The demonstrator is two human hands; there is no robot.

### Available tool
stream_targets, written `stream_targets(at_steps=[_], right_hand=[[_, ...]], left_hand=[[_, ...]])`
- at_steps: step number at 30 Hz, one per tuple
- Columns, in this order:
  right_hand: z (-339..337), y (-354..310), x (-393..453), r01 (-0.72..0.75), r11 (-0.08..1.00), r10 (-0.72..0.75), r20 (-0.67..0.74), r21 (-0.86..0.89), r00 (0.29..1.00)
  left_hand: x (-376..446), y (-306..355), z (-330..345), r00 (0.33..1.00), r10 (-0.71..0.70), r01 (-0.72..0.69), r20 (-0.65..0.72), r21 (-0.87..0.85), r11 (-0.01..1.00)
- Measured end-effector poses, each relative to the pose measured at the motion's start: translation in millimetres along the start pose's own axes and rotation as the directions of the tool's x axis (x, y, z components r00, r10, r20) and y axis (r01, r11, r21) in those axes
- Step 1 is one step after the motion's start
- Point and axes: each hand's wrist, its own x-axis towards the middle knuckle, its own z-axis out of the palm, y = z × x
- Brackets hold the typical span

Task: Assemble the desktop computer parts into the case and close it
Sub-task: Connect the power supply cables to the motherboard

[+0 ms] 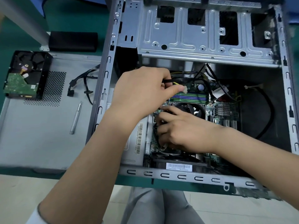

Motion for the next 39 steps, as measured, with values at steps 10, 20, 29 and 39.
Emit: stream_targets(at_steps=[10, 20, 29, 39], right_hand=[[-7, -8, 9, -0.165, 0.986, 0.163, -0.218, 0.012, 0.962], [-4, -8, 11, -0.066, 0.984, 0.080, -0.080, 0.167, 0.994], [3, -3, 4, 0.015, 0.999, -0.013, -0.028, 0.051, 1.000], [11, -5, 7, 0.005, 1.000, -0.004, -0.035, 0.005, 0.999]], left_hand=[[4, 0, 1, 0.998, -0.060, 0.060, -0.010, -0.002, 0.998], [4, -1, 3, 0.997, -0.077, 0.077, -0.020, -0.014, 0.997], [4, 0, 3, 0.996, -0.086, 0.086, -0.027, -0.006, 0.996], [4, 0, 2, 0.996, -0.081, 0.081, -0.029, -0.008, 0.997]])
